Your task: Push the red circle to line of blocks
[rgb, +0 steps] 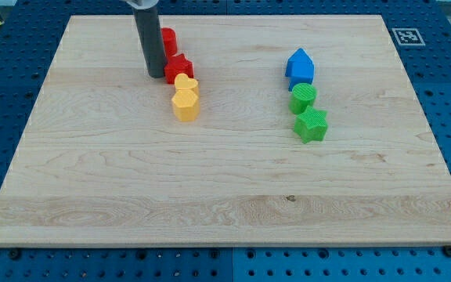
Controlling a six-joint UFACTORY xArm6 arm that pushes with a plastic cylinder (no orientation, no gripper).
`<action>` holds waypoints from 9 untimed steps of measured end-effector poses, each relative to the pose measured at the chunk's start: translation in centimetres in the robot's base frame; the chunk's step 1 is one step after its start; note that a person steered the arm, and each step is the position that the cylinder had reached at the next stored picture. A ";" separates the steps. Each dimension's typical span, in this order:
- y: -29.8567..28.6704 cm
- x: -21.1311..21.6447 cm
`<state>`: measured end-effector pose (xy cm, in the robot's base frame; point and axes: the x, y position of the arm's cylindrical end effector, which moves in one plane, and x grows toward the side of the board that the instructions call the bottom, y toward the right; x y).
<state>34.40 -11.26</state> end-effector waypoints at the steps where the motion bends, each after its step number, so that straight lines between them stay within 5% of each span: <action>1: 0.7 0.0; 4: -6.5 -5.2; 5: -6.0 -7.9; 9: -0.7 -8.1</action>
<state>26.34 -11.96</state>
